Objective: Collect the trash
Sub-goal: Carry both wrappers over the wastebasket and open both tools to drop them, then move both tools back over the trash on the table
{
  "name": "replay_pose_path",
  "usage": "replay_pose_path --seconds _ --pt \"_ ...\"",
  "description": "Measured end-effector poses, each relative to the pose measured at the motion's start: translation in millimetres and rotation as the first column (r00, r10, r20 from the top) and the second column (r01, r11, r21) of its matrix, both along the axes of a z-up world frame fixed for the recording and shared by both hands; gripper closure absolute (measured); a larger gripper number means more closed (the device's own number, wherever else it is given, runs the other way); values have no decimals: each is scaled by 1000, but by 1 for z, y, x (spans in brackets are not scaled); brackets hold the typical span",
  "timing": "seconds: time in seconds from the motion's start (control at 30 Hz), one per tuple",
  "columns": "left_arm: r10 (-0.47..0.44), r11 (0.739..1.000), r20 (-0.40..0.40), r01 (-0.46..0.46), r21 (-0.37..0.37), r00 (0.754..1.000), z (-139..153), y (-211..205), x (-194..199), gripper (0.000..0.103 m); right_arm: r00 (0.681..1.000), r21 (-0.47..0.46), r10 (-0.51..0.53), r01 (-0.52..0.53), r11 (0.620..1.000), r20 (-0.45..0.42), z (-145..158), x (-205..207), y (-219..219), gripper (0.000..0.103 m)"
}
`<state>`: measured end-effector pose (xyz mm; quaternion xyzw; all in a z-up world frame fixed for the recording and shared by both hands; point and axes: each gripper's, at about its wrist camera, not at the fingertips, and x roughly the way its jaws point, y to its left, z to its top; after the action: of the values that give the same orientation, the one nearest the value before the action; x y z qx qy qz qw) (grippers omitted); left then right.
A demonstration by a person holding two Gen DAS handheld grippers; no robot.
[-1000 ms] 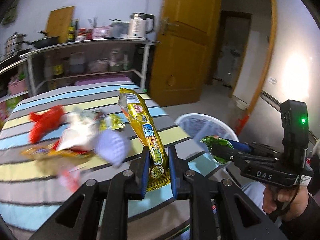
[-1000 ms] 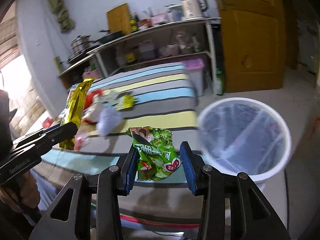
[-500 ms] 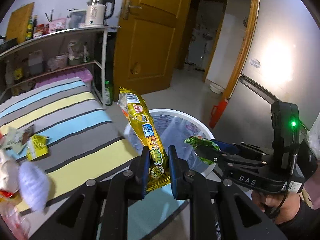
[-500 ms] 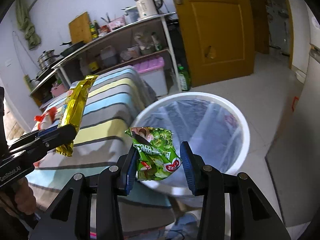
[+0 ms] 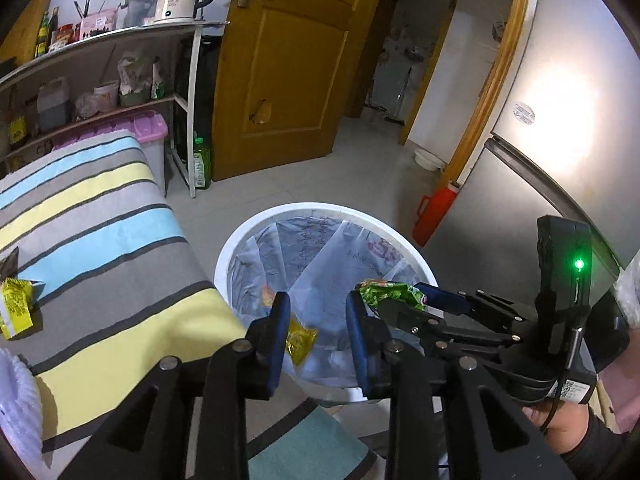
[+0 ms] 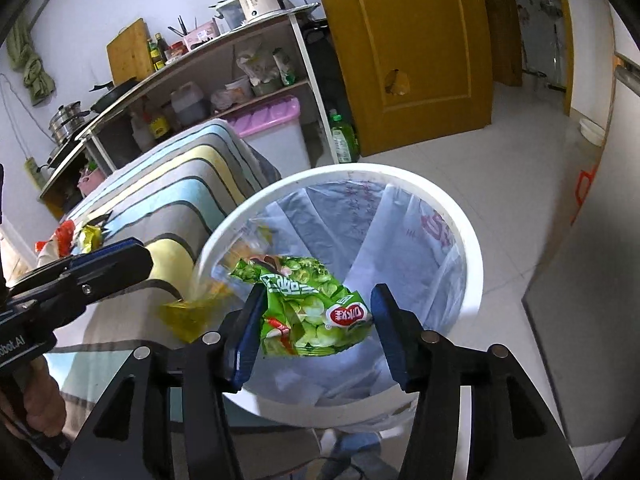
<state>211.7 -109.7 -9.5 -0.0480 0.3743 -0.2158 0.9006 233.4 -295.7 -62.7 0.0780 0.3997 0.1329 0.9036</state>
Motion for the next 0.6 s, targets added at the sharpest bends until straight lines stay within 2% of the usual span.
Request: replay_pose_path --seconds 0.1,0.17,0.6 --pt "9 1000 9 -9 -11 1000 2 4 -2 69 1000 0 -2 2 1000 8 1 -3 -1 48" --pt "16 1000 15 -16 -20 1000 2 8 -2 59 1000 -1 0 0 1000 14 2 -3 -1 48" --pt "55 998 70 -53 -31 996 17 28 -27 57 998 -42 2 1 999 59 14 -15 5 43"
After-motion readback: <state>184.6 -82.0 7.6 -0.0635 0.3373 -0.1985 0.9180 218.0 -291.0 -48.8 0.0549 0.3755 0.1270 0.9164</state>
